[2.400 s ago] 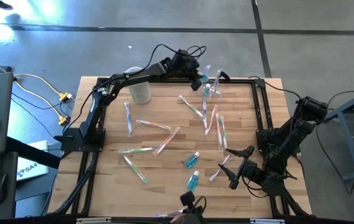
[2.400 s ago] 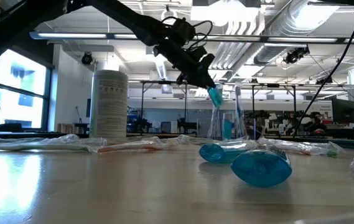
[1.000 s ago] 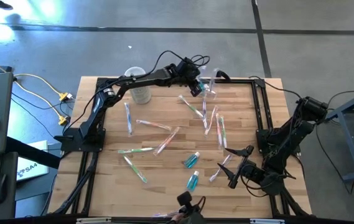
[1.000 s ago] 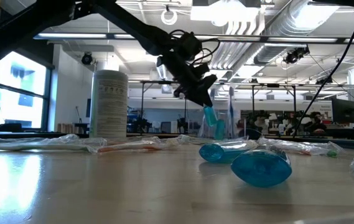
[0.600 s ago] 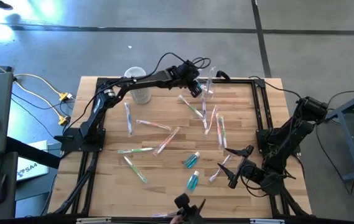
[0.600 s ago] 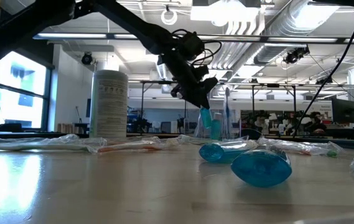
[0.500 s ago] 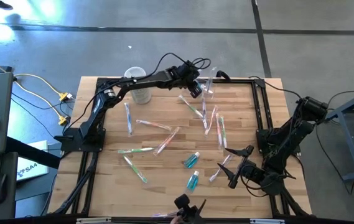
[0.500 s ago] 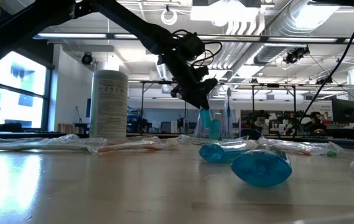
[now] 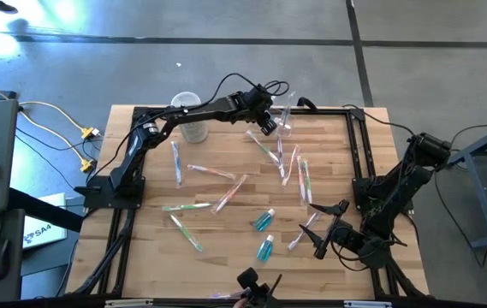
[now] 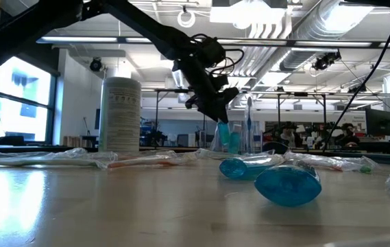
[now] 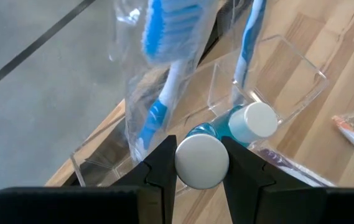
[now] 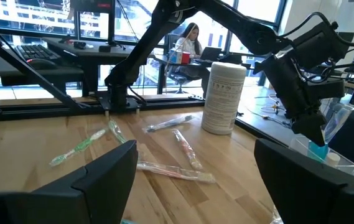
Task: Pick & Place toothbrushing station
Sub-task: Put the blue mouthwash into the transparent organizer, then put the green toothbrush into the transparent organizer
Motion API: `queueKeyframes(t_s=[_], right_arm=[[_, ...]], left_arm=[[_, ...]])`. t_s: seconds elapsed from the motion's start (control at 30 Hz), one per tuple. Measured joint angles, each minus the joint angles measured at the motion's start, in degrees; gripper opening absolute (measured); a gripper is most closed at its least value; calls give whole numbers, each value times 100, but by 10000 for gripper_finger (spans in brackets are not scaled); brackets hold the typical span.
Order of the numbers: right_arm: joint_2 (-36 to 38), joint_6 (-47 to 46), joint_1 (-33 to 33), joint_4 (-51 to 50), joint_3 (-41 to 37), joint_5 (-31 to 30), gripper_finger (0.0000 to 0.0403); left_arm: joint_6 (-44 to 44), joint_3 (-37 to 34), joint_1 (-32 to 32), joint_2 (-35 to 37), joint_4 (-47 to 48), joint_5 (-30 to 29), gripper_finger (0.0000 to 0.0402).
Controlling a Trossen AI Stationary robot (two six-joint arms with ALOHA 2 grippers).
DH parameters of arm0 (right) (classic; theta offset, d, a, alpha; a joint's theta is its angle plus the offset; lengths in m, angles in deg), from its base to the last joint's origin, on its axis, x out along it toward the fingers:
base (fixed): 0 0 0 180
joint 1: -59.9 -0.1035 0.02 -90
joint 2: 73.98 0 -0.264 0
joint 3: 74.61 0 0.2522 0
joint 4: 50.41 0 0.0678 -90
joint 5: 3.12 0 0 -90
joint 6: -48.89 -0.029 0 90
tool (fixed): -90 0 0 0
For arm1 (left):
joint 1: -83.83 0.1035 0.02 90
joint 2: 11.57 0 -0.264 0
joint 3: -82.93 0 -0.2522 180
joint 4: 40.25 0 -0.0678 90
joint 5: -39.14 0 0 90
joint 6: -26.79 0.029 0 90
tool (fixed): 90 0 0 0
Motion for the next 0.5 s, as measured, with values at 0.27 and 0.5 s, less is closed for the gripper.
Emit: queueKeyframes(t_s=[0.27,0.5], right_arm=[[0,0,0,1,0,2,315],[0,0,0,0,0,164,315]], left_arm=[[-150,0,0,0,-4,-76,135],[-151,0,2,0,-166,-79,244]])
